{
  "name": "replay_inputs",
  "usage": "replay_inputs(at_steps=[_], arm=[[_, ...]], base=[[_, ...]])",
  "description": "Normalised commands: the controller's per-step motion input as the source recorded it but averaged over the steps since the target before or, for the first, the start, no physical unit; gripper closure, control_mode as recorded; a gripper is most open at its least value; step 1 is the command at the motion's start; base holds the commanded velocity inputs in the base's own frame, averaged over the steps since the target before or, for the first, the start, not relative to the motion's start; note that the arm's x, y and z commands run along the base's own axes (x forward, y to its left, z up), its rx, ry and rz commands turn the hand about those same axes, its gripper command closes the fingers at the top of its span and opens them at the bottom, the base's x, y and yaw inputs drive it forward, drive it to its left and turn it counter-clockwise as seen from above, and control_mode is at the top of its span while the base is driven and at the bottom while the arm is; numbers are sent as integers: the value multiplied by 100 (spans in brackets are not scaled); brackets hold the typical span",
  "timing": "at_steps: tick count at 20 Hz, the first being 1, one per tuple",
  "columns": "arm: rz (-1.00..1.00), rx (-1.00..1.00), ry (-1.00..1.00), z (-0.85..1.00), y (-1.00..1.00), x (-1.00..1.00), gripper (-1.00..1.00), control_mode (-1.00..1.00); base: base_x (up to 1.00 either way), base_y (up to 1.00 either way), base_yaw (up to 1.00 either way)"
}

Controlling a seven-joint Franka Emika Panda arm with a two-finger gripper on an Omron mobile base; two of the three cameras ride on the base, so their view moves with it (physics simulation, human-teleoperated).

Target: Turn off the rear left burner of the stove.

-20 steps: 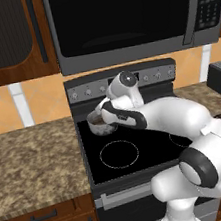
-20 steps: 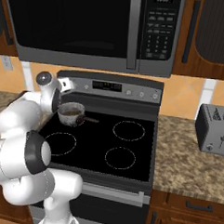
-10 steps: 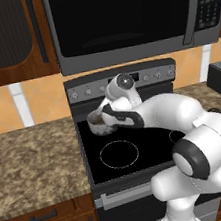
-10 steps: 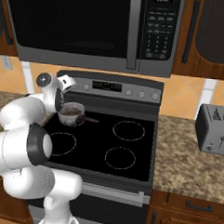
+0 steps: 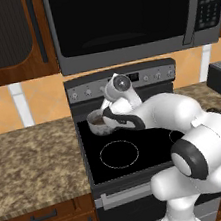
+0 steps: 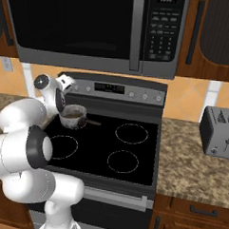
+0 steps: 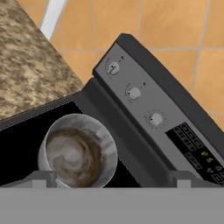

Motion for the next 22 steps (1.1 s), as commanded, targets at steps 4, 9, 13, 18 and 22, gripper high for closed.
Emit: replay_inputs(at_steps=[4,9,13,18,22], arm=[[7,-14,0,11,0,3,-100,-100],[10,-15,-4,0,0,12,-100,-100],[13,-15,-8,-1,0,21,-100,-100],[13,-14,-8,0,0,18,-100,-100],[13,-12,-9,0,0,10,-100,-100]], base=[[0,0,0],[0,0,0],[0,0,0],[0,0,0],[0,0,0]])
